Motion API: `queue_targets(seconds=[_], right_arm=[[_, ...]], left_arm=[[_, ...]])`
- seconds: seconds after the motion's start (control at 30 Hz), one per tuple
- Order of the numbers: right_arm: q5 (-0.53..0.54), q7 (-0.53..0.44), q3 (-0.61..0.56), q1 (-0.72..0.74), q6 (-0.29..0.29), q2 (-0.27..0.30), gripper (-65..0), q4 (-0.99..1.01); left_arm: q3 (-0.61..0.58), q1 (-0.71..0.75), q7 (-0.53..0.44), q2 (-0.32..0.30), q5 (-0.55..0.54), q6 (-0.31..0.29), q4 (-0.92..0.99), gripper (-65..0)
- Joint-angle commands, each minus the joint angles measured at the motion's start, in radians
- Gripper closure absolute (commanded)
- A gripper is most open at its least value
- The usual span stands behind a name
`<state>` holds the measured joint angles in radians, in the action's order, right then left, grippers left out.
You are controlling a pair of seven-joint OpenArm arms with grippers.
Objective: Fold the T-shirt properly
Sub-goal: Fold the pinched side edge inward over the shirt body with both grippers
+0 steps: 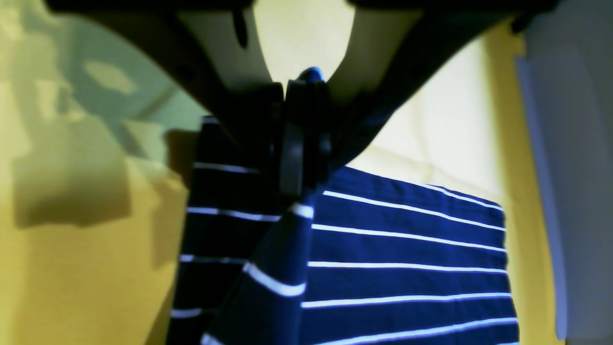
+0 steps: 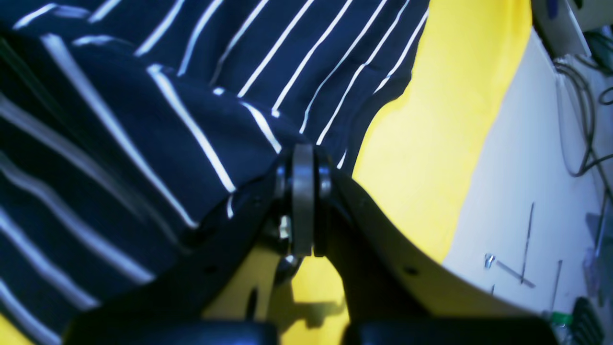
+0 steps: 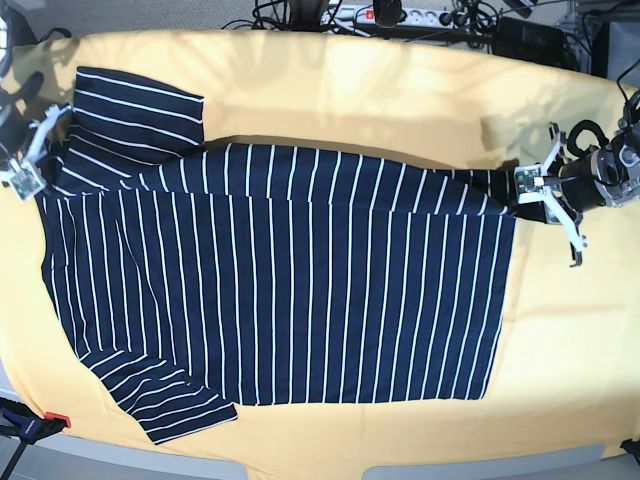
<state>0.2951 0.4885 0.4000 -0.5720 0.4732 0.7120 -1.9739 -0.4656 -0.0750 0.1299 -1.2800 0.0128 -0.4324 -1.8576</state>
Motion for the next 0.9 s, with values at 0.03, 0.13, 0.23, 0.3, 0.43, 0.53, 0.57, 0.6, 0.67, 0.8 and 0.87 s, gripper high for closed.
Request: queue_targets(seconds=[0.03,0.13,0.23,0.3,0.43,0.53,0.57,0.6,0.67,0.8,0.87], right_arm=[[-0.023,-0.026,-0.026,0.052,-0.039,0.023,0.0,-0.006],[-0.043,-0.025,-0.073,0.119,-0.039,0.023,0.0,0.011],[-0.041,-0.030,-0.103,0.177,-0.052,0.023,0.0,0.062],[-0.041,-0.042,-0.118,0.214,-0.055,0.023,0.0,0.113],[-0.016,-0.045,-0.136,0.294,-0.049,0.023,0.0,0.207],[0.031,-0.043,-0.142,0.340,0.005,0.022,0.0,0.249],[0.031,-0.044,-0.147,0.352,0.008,0.023,0.0,0.256],[0.030,-0.043,-0.153,0.363,0.006,0.022,0.0,0.260],[0.029,-0.044,-0.166,0.375,-0.003,0.023,0.0,0.262],[0.014,-0.044,-0.187,0.379,-0.005,0.022,0.0,0.262],[0.014,-0.044,-0.196,0.382,-0.005,0.022,0.0,0.262]], left_arm=[[0.010,-0.012,-0.006,-0.023,0.029,0.046,0.007,0.0],[0.010,-0.012,-0.006,-0.010,0.043,0.086,0.033,0.0],[0.010,-0.012,-0.014,0.014,0.043,0.093,0.061,0.0],[0.010,-0.012,-0.030,0.026,0.043,0.093,0.076,0.0],[0.010,-0.029,-0.046,0.058,0.043,0.093,0.096,0.0],[0.009,-0.050,-0.051,0.077,0.043,0.093,0.100,0.0],[0.009,-0.056,-0.051,0.084,0.043,0.092,0.100,0.0],[0.009,-0.061,-0.052,0.087,0.042,0.092,0.100,0.0],[0.009,-0.068,-0.057,0.096,0.033,0.082,0.100,0.0],[0.009,-0.070,-0.059,0.105,0.032,0.029,0.104,0.0],[0.009,-0.070,-0.059,0.113,0.032,0.010,0.117,0.0]])
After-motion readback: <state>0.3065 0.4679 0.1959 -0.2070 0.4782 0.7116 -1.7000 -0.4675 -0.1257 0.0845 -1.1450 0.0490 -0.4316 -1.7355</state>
